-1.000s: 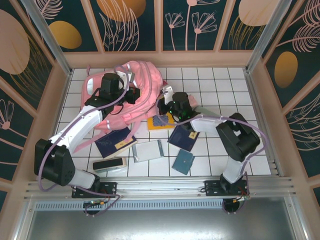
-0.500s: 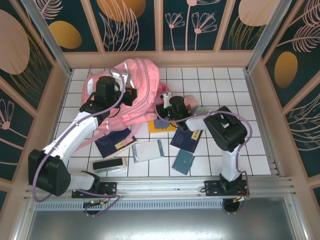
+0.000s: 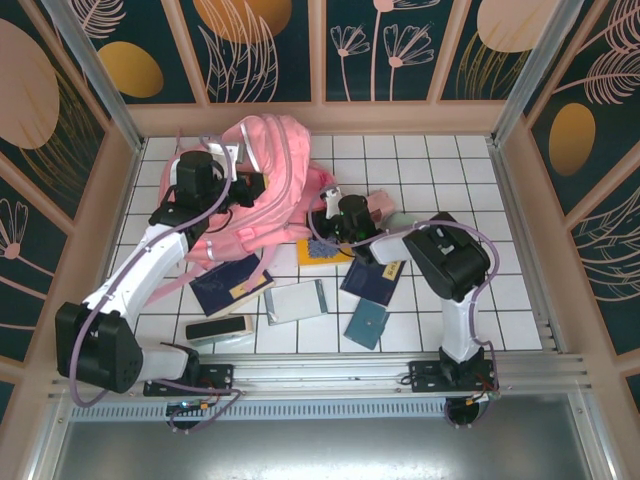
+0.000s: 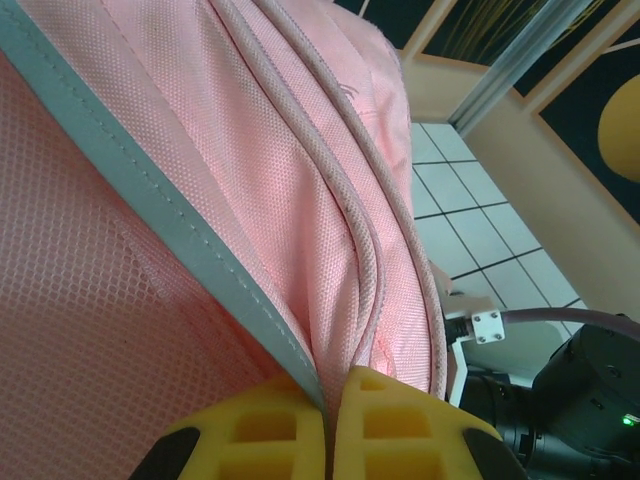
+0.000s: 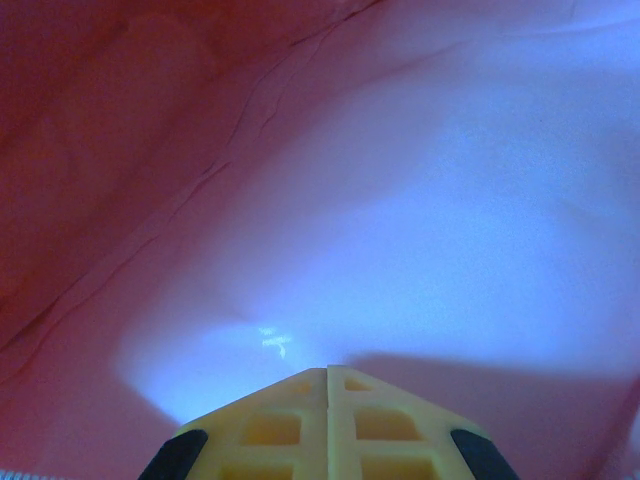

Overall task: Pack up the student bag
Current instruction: Open the student bag at the middle-left of the table.

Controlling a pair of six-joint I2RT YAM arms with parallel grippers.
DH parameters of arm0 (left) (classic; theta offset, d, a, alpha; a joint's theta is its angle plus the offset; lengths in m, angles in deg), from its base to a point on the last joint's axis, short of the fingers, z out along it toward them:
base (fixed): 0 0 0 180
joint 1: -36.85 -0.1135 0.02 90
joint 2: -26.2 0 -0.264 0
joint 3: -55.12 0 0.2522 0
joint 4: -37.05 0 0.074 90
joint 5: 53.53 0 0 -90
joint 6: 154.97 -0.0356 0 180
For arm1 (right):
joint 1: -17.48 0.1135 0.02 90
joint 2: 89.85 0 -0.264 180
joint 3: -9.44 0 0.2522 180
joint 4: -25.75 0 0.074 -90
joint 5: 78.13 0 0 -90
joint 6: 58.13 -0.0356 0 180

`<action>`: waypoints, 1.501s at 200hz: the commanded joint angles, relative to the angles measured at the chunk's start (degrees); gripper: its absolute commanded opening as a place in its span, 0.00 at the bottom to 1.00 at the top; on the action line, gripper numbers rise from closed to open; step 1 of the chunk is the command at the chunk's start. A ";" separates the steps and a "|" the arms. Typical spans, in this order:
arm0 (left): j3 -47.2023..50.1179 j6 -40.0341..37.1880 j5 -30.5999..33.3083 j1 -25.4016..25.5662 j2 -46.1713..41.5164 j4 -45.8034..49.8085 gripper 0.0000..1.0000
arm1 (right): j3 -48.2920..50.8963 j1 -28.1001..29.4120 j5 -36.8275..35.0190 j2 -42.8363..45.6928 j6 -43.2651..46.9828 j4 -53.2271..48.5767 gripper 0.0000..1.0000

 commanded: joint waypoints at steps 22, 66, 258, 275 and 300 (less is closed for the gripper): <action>-0.67 1.79 0.76 -0.95 1.39 -10.80 0.00 | 0.47 -0.48 -6.24 11.95 7.72 -12.32 0.04; -1.71 6.58 1.56 -0.81 5.59 -11.47 0.00 | 5.46 3.44 -7.94 18.62 9.53 -12.46 0.35; -2.04 12.20 1.09 0.03 9.80 -14.37 0.00 | -10.24 10.82 -17.48 -2.52 7.71 -18.66 0.09; -2.01 12.33 1.42 0.01 9.80 -14.44 0.00 | -9.04 10.91 -16.54 -2.05 8.41 -17.34 0.02; -1.68 13.02 1.52 0.03 9.89 -15.15 0.00 | -6.76 11.37 -15.62 -0.74 9.34 -14.37 0.00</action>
